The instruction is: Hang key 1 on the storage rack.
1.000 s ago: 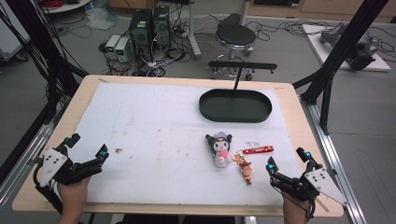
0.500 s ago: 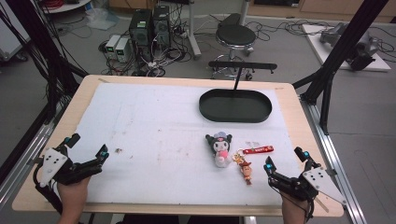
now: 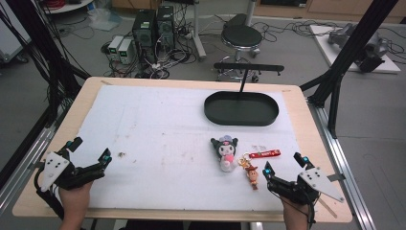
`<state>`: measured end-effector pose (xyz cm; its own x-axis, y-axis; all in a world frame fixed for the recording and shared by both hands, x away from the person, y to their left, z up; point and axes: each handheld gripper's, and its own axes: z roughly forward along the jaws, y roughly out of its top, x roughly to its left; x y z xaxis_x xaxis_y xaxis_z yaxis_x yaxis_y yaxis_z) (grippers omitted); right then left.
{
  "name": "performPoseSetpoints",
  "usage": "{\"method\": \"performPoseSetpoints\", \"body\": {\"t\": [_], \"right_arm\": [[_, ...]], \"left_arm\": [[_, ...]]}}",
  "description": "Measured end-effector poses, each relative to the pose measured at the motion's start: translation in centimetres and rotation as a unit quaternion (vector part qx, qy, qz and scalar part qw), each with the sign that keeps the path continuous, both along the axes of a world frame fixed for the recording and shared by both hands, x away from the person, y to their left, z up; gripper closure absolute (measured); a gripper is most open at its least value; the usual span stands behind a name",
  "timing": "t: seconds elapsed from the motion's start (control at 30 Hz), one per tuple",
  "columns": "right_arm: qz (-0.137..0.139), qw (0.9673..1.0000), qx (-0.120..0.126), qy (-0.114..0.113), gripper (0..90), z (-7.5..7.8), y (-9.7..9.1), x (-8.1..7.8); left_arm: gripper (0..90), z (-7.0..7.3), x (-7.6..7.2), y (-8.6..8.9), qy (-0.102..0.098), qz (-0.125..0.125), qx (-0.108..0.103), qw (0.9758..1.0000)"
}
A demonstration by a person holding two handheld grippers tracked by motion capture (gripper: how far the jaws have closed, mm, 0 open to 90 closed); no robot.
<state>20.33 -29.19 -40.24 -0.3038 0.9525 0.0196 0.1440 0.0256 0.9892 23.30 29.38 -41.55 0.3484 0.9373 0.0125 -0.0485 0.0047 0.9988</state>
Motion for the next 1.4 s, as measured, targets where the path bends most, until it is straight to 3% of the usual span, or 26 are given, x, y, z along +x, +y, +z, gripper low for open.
{"method": "performPoseSetpoints", "body": {"t": [0.13, 0.5, 1.0, 1.4], "right_arm": [[0.003, 0.9997, -0.007, 0.024, 1.1, -0.4, 0.5, 0.2], [0.007, 0.999, -0.021, 0.038, 1.1, -1.1, 1.3, 0.4], [0.005, 0.9982, -0.02, 0.056, 1.0, -2.6, 1.5, -0.3], [0.005, 0.9946, -0.024, 0.101, 1.1, -3.7, 2.8, -0.3]], "left_arm": [[1.8, 0.0, 0.1, 0.0, 0.0, -0.001, -0.002, 1.0], [1.8, 0.0, 0.1, -0.1, 0.001, -0.001, -0.001, 1.0], [1.8, -0.1, 0.3, -0.2, 0.003, -0.004, -0.001, 1.0], [1.8, -0.1, 0.3, -0.2, 0.002, -0.004, -0.003, 1.0]]}}
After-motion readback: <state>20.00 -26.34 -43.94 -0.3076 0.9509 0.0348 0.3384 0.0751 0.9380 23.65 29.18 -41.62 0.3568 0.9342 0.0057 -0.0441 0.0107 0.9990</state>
